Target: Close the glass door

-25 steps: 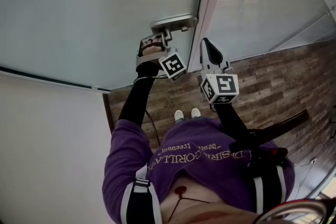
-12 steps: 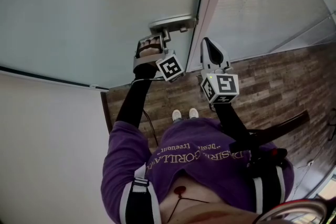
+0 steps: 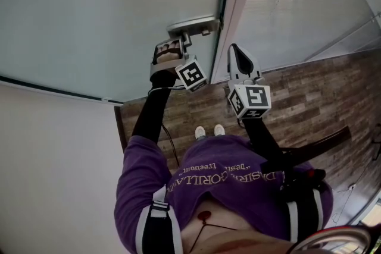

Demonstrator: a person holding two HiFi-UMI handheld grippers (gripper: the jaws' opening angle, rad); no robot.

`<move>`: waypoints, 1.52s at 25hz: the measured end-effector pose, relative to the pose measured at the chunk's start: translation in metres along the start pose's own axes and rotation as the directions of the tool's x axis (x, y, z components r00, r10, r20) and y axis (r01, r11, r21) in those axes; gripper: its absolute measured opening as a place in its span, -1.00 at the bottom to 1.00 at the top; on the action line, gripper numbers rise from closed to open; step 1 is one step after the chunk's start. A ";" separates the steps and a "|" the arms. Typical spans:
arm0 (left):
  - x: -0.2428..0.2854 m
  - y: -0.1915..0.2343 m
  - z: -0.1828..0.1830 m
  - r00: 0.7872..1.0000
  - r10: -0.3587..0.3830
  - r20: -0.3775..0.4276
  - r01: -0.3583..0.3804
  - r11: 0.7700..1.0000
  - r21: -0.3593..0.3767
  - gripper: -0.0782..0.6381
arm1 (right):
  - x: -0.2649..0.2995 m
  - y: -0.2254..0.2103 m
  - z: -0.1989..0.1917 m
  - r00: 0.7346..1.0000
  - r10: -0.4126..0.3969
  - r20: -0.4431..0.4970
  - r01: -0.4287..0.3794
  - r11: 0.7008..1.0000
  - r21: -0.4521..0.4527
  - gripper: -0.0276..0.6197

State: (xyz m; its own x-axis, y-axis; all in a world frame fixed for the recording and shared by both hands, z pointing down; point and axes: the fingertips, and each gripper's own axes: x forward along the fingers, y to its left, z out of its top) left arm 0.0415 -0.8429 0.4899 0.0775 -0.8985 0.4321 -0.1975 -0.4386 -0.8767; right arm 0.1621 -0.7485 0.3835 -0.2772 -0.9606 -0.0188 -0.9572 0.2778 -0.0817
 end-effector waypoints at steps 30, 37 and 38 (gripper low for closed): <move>-0.073 0.010 -0.025 0.996 0.093 0.006 -0.092 0.990 -0.108 -0.47 | -0.004 -0.003 0.000 1.000 -0.003 0.003 0.003 1.000 0.013 -0.92; -0.100 0.024 -0.050 0.980 0.197 -0.009 -0.143 0.681 -0.718 -0.78 | 0.001 0.012 -0.006 0.999 0.038 -0.012 -0.038 0.999 -0.005 -0.92; -0.101 0.022 -0.054 0.981 0.195 -0.007 -0.125 0.600 -0.790 -0.78 | 0.002 0.014 -0.007 0.999 0.042 -0.016 -0.042 0.999 -0.008 -0.92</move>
State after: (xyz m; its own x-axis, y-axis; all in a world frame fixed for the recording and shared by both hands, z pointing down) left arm -0.0231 -0.7608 0.4382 0.0307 -0.9666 0.2544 -0.9005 -0.1372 -0.4126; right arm 0.1473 -0.7462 0.3895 -0.3180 -0.9481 -0.0065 -0.9454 0.3176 -0.0728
